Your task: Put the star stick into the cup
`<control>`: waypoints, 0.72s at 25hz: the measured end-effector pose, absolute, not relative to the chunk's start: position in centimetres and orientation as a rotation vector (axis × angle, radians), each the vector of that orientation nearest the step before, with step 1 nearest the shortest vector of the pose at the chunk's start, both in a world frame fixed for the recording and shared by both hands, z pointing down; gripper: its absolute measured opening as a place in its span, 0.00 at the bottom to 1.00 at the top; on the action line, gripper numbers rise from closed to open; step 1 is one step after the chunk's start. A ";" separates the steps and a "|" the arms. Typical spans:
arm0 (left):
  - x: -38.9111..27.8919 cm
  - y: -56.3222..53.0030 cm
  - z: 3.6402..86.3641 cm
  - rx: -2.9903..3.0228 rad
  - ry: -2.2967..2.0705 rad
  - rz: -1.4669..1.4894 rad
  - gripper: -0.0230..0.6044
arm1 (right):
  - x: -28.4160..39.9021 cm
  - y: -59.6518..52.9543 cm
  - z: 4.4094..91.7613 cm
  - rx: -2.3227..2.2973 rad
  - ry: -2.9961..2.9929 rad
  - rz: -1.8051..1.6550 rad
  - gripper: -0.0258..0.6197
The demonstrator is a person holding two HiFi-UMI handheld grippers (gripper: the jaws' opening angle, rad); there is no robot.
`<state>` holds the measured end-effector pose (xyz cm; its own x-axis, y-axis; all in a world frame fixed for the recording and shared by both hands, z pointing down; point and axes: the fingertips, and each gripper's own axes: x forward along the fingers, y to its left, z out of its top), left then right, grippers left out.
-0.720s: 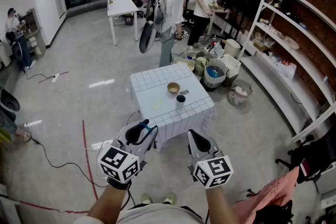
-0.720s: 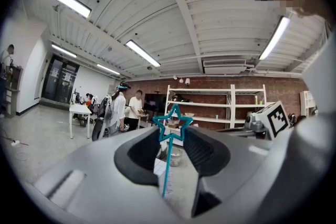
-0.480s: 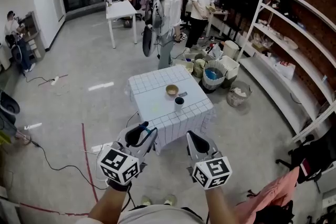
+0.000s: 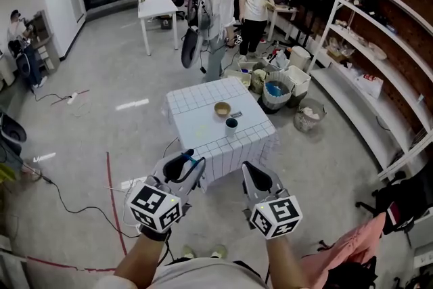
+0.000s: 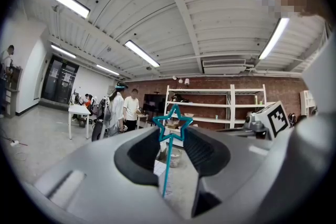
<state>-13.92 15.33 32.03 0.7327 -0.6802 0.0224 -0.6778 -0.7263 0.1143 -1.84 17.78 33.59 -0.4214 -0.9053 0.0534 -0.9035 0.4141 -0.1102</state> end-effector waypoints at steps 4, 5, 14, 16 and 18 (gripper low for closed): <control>-13.2 15.5 31.8 2.826 -1.110 -0.035 0.26 | -1.2 17.8 33.1 -1.679 2.628 -0.159 0.06; -13.0 15.5 31.6 2.828 -1.111 -0.036 0.26 | -1.1 17.8 33.0 -1.680 2.628 -0.152 0.06; -10.4 15.4 31.5 2.831 -1.134 -0.045 0.26 | 1.9 17.7 32.9 -1.703 2.613 -0.098 0.06; -9.7 15.3 31.5 2.836 -1.139 -0.056 0.26 | 2.6 17.4 32.6 -1.701 2.605 -0.090 0.06; -8.8 15.1 31.6 2.838 -1.138 -0.064 0.26 | 3.1 17.0 32.3 -1.696 2.598 -0.079 0.06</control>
